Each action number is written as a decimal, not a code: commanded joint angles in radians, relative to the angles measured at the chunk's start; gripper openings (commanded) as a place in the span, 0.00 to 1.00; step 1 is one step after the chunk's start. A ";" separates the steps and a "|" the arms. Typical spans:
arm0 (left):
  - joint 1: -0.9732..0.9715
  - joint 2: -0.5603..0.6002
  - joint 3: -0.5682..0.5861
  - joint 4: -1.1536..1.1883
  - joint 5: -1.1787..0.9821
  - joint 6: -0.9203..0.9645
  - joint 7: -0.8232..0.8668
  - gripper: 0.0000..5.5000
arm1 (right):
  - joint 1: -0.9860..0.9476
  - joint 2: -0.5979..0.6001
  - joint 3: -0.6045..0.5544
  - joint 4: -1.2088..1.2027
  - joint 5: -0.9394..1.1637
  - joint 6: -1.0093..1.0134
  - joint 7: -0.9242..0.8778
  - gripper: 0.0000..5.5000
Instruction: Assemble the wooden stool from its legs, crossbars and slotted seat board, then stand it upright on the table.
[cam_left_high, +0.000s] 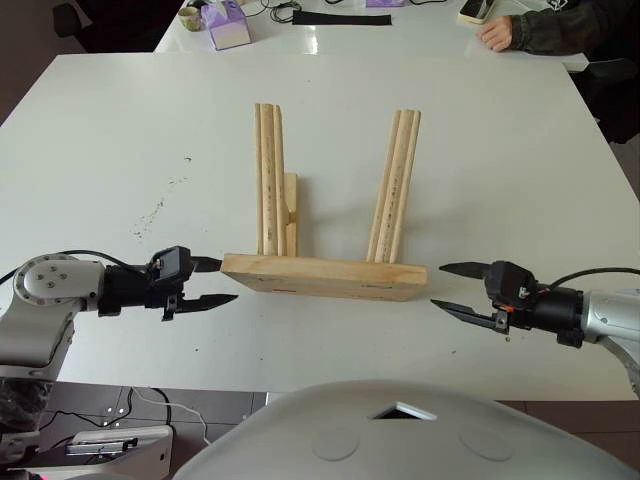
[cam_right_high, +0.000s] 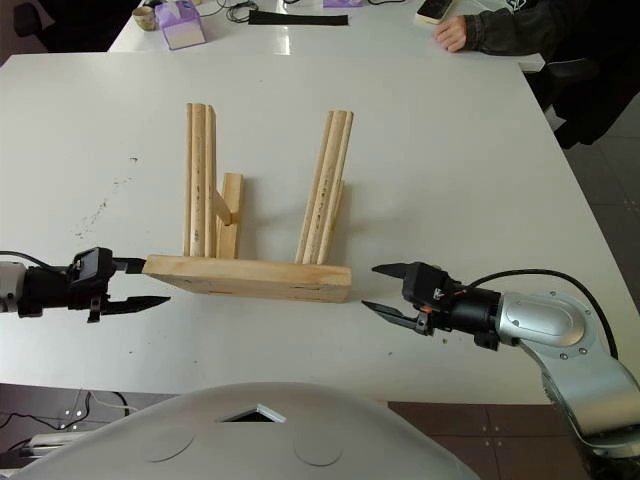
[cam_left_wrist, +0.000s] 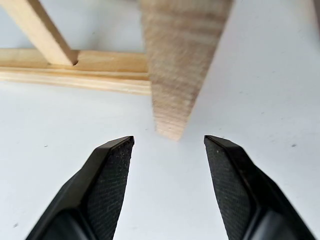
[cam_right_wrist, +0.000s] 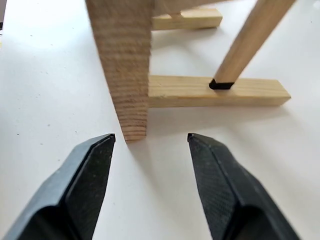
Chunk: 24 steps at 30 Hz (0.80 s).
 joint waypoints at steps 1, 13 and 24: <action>-0.065 -0.020 -0.028 0.109 0.070 -0.092 0.017 0.48 | -0.034 -0.001 0.006 0.125 -0.037 -0.068 0.016 0.49; -0.113 -0.209 -0.133 0.321 0.115 -0.304 0.048 0.59 | -0.146 0.101 0.197 0.299 -0.075 -0.154 0.038 0.62; -0.077 -0.182 -0.174 0.269 0.074 -0.244 -0.027 0.59 | -0.188 0.134 0.291 0.338 -0.079 -0.178 0.077 0.62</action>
